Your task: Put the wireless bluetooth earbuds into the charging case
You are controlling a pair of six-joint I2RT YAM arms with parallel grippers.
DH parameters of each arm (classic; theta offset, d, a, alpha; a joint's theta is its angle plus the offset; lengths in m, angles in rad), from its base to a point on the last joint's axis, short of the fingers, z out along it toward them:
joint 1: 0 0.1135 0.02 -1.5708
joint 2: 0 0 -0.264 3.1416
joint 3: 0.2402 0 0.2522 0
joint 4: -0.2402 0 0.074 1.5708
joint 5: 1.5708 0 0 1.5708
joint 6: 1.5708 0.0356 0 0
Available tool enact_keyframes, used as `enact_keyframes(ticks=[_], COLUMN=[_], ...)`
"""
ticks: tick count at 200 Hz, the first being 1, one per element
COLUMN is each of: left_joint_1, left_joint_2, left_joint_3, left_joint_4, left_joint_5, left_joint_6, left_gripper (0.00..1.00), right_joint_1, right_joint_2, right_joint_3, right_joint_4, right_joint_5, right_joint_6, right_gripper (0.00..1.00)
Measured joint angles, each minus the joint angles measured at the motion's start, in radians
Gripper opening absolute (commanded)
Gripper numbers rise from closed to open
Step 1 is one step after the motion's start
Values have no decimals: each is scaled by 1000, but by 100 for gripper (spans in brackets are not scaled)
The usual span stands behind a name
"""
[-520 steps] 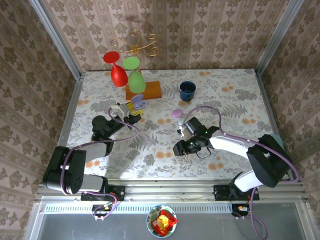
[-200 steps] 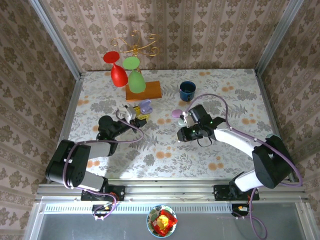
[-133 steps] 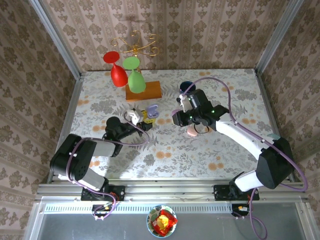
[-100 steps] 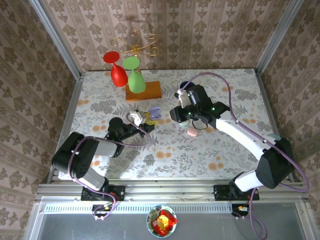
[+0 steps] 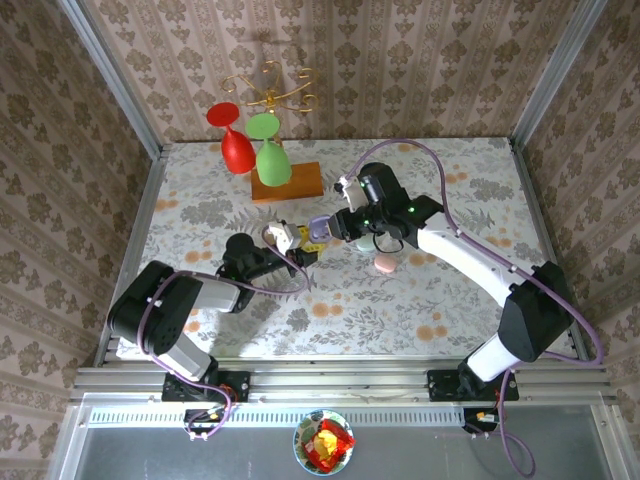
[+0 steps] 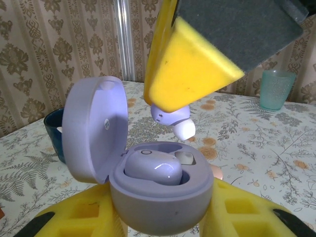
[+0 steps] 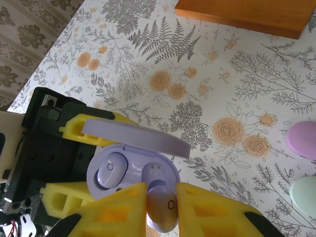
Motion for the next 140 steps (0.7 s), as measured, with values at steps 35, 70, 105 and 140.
enact_keyframes(ticks=[35, 70, 105, 140], left_joint_1=[0, 0, 0, -2], left_joint_2=[1, 5, 5, 5], left_joint_3=[1, 1, 2, 8], left_joint_4=[0, 0, 0, 0], left_joint_5=[14, 22, 22, 22], left_joint_6=[0, 0, -6, -16], left_gripper=[35, 35, 35, 35], right_joint_1=[0, 0, 0, 0], right_joint_2=[2, 11, 15, 17], right_joint_3=[0, 0, 0, 0], right_joint_4=[1, 5, 11, 19], right_joint_5=[0, -2, -15, -26], right_joint_6=[0, 0, 0, 0], right_gripper=[21, 21, 22, 23])
